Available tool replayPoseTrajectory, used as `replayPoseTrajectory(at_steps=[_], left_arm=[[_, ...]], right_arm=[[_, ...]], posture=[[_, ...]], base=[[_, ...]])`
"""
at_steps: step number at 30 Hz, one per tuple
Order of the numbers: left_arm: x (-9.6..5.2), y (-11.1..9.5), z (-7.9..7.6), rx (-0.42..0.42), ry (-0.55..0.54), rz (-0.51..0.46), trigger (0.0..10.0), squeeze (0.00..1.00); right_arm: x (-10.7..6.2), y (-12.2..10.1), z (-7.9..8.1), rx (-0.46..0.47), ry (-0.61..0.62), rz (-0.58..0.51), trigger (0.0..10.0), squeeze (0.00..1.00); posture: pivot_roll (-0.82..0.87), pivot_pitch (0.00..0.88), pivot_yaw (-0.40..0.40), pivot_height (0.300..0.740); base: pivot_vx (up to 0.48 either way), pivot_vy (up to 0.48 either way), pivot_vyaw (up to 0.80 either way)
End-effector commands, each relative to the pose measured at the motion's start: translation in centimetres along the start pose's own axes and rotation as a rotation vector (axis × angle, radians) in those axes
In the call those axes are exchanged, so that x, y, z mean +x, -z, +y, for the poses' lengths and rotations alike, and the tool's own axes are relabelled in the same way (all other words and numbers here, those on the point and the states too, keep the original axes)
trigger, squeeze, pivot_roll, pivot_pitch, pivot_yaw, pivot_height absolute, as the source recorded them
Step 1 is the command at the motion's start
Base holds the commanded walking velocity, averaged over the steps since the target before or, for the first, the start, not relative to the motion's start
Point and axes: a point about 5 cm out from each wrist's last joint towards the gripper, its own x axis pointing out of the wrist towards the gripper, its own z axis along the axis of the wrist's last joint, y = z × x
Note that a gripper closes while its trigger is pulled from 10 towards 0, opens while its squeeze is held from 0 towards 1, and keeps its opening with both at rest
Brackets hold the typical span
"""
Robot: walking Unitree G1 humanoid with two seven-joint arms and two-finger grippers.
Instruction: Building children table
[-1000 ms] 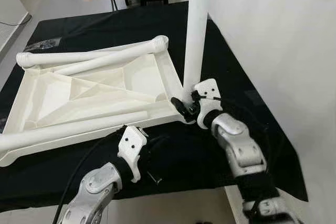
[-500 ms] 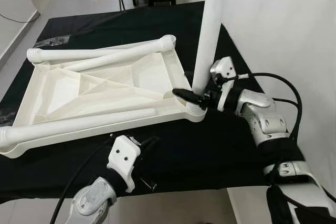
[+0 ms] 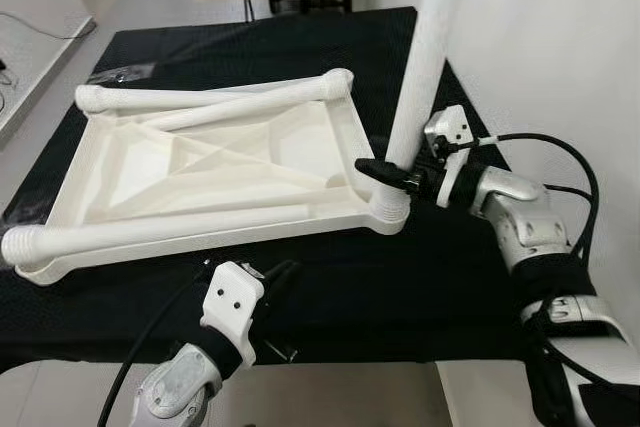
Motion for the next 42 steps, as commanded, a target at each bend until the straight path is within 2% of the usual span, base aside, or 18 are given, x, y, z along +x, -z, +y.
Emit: replayPoseTrajectory(at_steps=[1,2,3,6,10,11,12,13,15,16,17,23,24,26,30,36,37,42], left_arm=[[0.0,0.3,-0.1,-0.025,0.009,0.012,10.0,0.0],[0.0,0.3,0.0,-0.029,0.012,0.014,10.0,0.0],[0.0,0.3,0.0,-0.029,0.012,0.014,10.0,0.0],[0.1,0.5,0.3,-0.055,0.023,0.019,10.0,0.0],[0.2,0.7,0.3,-0.07,0.046,0.023,10.0,0.0],[0.3,0.8,0.2,-0.082,0.056,0.024,10.0,0.0],[0.4,0.9,0.2,-0.09,0.062,0.024,10.0,0.0],[0.5,1.0,0.2,-0.095,0.064,0.025,10.0,0.0],[0.5,1.1,0.2,-0.098,0.06,0.025,10.0,0.0],[0.5,1.2,0.2,-0.1,0.056,0.024,10.0,0.0],[0.6,1.2,0.3,-0.101,0.052,0.023,10.0,0.0],[0.7,1.3,0.3,-0.104,0.046,0.019,10.0,0.0],[0.8,1.3,0.3,-0.106,0.047,0.018,10.0,0.0],[0.8,1.3,0.3,-0.106,0.047,0.018,10.0,0.0],[1.2,1.3,0.0,-0.112,0.054,0.007,10.0,0.0],[1.3,1.2,-0.3,-0.117,0.057,0.003,10.0,0.0],[1.4,1.3,-0.4,-0.119,0.058,0.002,10.0,0.0],[1.5,1.3,-0.7,-0.126,0.067,0.001,10.0,0.0]], right_arm=[[-1.2,4.3,0.9,0.086,0.2,0.206,0.0,0.0],[-2.2,5.9,2.5,0.156,0.439,0.266,0.0,0.0],[-2.2,5.9,2.5,0.156,0.439,0.266,0.0,0.0],[-3.0,5.8,8.0,0.141,0.391,0.257,0.0,0.0],[-2.4,5.3,7.1,0.101,0.372,0.228,0.0,0.0],[-1.9,5.1,6.2,0.108,0.39,0.217,3.5,0.0],[-1.7,4.9,5.6,0.113,0.403,0.21,3.5,0.0],[-1.4,4.7,5.3,0.118,0.387,0.197,10.0,0.0],[-1.0,4.4,5.3,0.12,0.363,0.175,10.0,0.0],[-0.8,3.9,5.3,0.12,0.329,0.151,10.0,0.11],[-0.2,2.5,5.4,0.116,0.262,0.095,10.0,1.0],[0.8,0.0,5.1,0.097,0.138,-0.016,10.0,1.0],[0.8,-0.5,4.9,0.085,0.086,-0.035,10.0,0.0],[0.8,-0.5,4.9,0.085,0.086,-0.035,10.0,0.0],[0.4,0.2,3.6,0.058,-0.338,0.003,10.0,0.0],[1.1,0.0,2.4,0.051,-0.361,0.013,10.0,0.0],[1.4,-0.4,2.0,0.058,-0.366,0.005,0.0,0.0],[2.3,-2.0,1.5,0.05,-0.395,-0.033,0.0,0.0]], posture=[[0.06,0.116,-0.007,0.74],[0.04,0.129,0.004,0.74],[0.04,0.129,0.004,0.74],[0.01,0.107,0.041,0.74],[0.02,0.1,0.032,0.74],[0.01,0.098,0.031,0.74],[0.02,0.097,0.03,0.74],[0.02,0.099,0.027,0.74],[0.02,0.099,0.027,0.74],[0.02,0.098,0.025,0.74],[0.02,0.097,0.019,0.74],[0.02,0.099,0.013,0.74],[0.03,0.099,0.008,0.74],[0.03,0.099,0.008,0.74],[0.04,0.104,-0.02,0.74],[0.05,0.105,-0.03,0.74],[0.05,0.107,-0.038,0.74],[0.04,0.11,-0.043,0.74]], base=[[0.0,0.0,0.0],[0.0,0.0,0.0],[0.0,0.0,0.0],[0.0,0.0,0.0],[0.0,0.0,0.0],[0.0,0.0,0.0],[0.0,0.0,0.0],[0.0,0.0,0.0],[0.0,0.0,0.0],[0.0,0.0,0.0],[0.0,0.0,0.0],[0.0,0.0,0.0],[0.0,0.0,0.0],[0.0,0.0,0.0],[0.0,0.0,0.0],[0.0,0.0,0.0],[0.0,0.0,0.0],[0.0,0.0,0.0]])
